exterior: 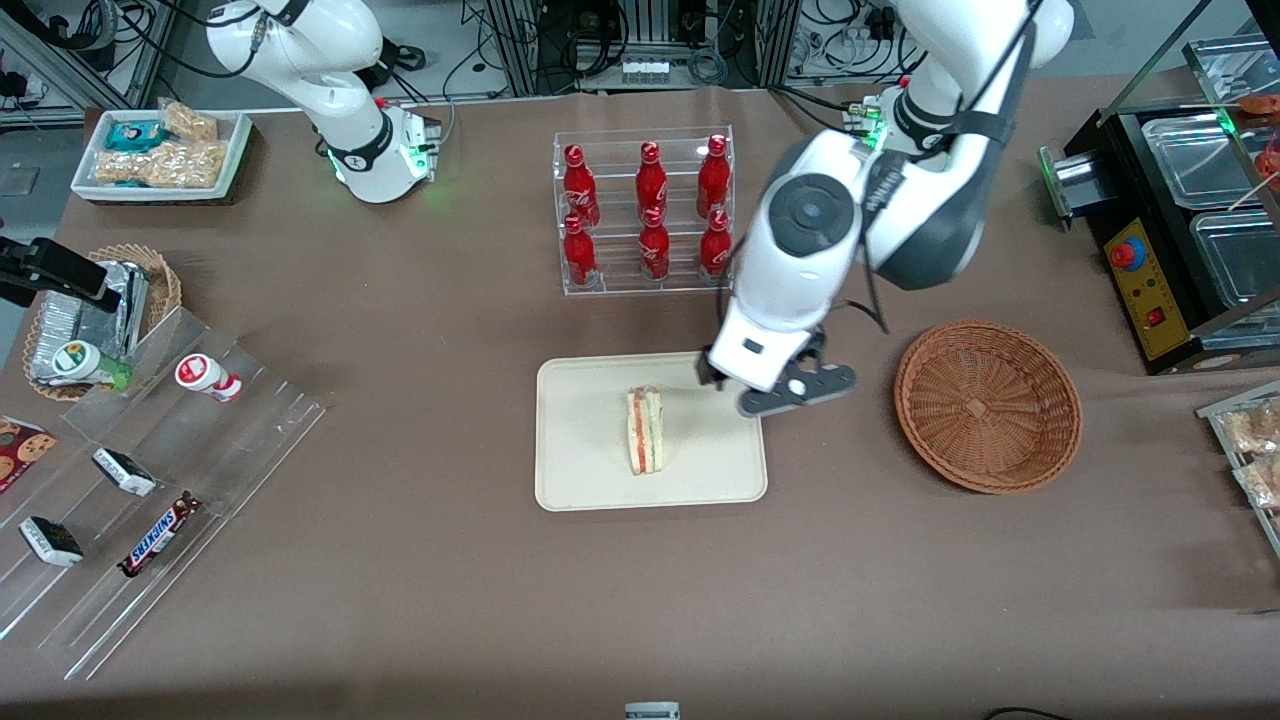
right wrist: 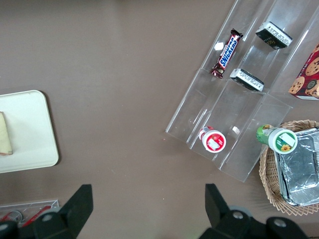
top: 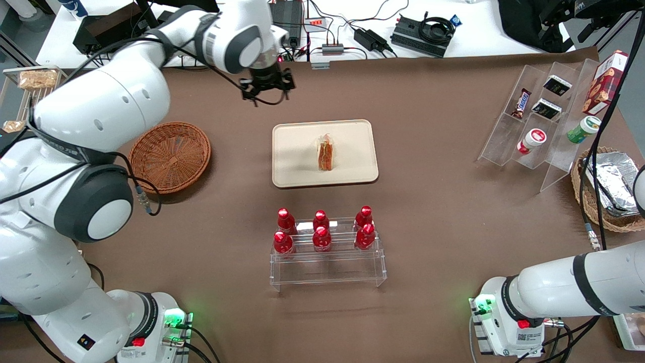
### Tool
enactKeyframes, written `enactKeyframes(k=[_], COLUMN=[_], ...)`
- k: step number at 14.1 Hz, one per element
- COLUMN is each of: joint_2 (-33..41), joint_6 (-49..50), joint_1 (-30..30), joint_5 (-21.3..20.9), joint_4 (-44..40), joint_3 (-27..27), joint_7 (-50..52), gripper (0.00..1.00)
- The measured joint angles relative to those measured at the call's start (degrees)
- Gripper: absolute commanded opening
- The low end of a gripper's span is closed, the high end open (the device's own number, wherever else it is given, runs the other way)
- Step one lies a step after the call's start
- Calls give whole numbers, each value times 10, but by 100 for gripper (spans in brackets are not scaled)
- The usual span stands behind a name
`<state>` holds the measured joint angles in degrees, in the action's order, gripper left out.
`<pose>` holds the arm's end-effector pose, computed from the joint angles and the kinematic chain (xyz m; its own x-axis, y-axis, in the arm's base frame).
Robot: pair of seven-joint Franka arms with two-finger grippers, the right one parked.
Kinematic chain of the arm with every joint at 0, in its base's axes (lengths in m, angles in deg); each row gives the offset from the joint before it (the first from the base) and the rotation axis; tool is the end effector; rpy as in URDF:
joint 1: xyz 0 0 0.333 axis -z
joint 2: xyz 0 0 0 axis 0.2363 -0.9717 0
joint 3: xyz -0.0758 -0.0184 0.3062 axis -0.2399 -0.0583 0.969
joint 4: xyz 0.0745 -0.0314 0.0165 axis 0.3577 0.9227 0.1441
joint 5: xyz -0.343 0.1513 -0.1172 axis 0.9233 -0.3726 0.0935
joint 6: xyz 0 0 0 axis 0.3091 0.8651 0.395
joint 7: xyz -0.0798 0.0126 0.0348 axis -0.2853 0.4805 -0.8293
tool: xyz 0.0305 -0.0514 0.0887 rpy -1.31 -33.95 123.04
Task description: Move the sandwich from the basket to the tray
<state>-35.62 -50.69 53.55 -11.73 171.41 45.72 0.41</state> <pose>0.5712 -0.3501 0.4469 0.9703 0.2413 0.0146 0.2413 -0.9705 0.0022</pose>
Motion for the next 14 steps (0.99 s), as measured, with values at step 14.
enactKeyframes(k=[14], joint_2=[154], joint_6=[125], joint_1=[-34], joint_5=[0], joint_4=[38], joint_3=[115], joint_7=[-190], gripper=[100])
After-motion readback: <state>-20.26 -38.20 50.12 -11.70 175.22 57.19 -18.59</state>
